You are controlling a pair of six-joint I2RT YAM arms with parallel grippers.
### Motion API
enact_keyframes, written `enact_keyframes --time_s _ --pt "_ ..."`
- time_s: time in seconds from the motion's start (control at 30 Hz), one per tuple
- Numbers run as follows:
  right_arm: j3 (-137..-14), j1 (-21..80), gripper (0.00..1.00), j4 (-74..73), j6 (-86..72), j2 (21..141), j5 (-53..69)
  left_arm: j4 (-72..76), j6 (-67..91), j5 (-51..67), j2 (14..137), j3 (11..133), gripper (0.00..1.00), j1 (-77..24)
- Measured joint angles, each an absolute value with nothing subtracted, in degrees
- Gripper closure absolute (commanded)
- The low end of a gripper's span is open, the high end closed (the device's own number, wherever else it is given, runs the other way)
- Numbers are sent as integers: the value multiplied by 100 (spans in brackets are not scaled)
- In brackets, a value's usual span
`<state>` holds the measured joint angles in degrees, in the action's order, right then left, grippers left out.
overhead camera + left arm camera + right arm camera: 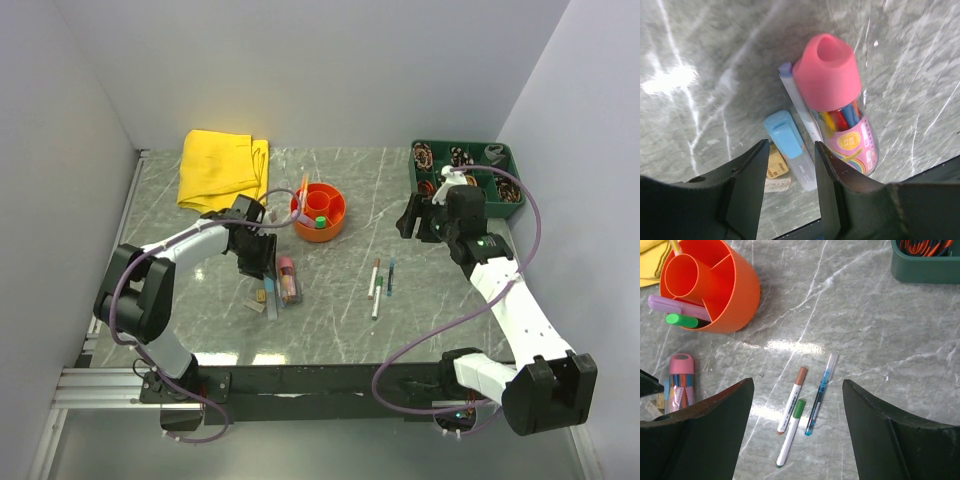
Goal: Sort the stationery into containers
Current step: Pick up the pen from the center of the board.
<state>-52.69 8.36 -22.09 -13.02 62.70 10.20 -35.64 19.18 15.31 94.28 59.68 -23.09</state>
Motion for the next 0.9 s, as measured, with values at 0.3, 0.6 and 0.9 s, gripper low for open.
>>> enact_keyframes --time_s 0.3,0.6,0.9 --pt "-5124 836 20 -2178 -1302 6163 1017 -3573 1920 1507 9445 5739 52 -2390" --pt "-5116 834 20 -2158 -1299 6165 1017 -3516 1927 1459 9762 5776 55 -2477" --pt "-5116 799 20 -2154 -1299 6165 1017 -3496 1931 1382 9841 5863 58 -2576"
